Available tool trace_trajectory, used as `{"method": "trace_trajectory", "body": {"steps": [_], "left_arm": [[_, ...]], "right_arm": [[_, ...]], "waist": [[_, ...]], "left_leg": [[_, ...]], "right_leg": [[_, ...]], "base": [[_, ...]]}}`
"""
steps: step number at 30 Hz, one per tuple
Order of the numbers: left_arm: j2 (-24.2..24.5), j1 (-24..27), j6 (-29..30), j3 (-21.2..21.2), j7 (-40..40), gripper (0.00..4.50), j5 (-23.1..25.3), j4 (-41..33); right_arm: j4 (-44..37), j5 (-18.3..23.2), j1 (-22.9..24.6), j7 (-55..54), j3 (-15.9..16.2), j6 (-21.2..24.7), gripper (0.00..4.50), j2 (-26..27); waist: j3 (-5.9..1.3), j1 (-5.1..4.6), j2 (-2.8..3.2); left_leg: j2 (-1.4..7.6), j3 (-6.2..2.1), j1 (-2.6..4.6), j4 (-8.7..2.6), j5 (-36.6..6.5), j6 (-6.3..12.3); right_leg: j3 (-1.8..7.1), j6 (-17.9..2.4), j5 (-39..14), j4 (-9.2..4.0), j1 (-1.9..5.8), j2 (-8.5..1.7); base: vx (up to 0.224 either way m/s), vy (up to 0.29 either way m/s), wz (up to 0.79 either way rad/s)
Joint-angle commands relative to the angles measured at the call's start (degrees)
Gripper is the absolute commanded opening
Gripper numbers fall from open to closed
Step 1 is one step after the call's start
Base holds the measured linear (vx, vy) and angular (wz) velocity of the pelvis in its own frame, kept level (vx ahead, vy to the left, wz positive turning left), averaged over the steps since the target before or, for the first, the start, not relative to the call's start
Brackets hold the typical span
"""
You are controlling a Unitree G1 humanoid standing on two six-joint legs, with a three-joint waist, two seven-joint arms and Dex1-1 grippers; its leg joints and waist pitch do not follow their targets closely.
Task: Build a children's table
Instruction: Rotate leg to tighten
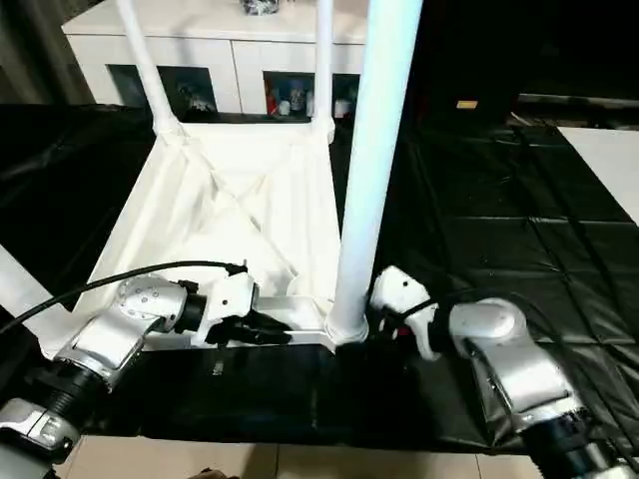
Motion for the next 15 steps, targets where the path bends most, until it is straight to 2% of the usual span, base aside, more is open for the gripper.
{"method": "trace_trajectory", "body": {"steps": [1,15], "left_arm": [[-0.3,-0.4,-0.6,-1.5,-1.8,0.0,0.1,0.0],[0.0,-0.2,-0.6,-1.8,-2.4,0.0,0.2,0.3]], "right_arm": [[0.8,-0.3,-1.1,0.4,0.3,-0.7,3.4,-0.3],[1.2,3.3,-1.4,1.9,-2.0,-1.4,3.27,1.6]], "waist": [[-3.2,-0.09,-1.26],[-3.32,-0.27,-1.15]], "left_leg": [[1.86,-0.62,1.1,-4.18,-15.0,3.2],[1.82,-0.58,1.09,-3.96,-14.5,3.73]], "right_leg": [[0.83,-11.7,-15.2,-3.27,2.07,-1.79],[0.74,-12.8,-13.8,-3.07,2.18,-1.7]], "base": [[0.0,0.0,0.0],[0.0,0.0,0.0]]}}
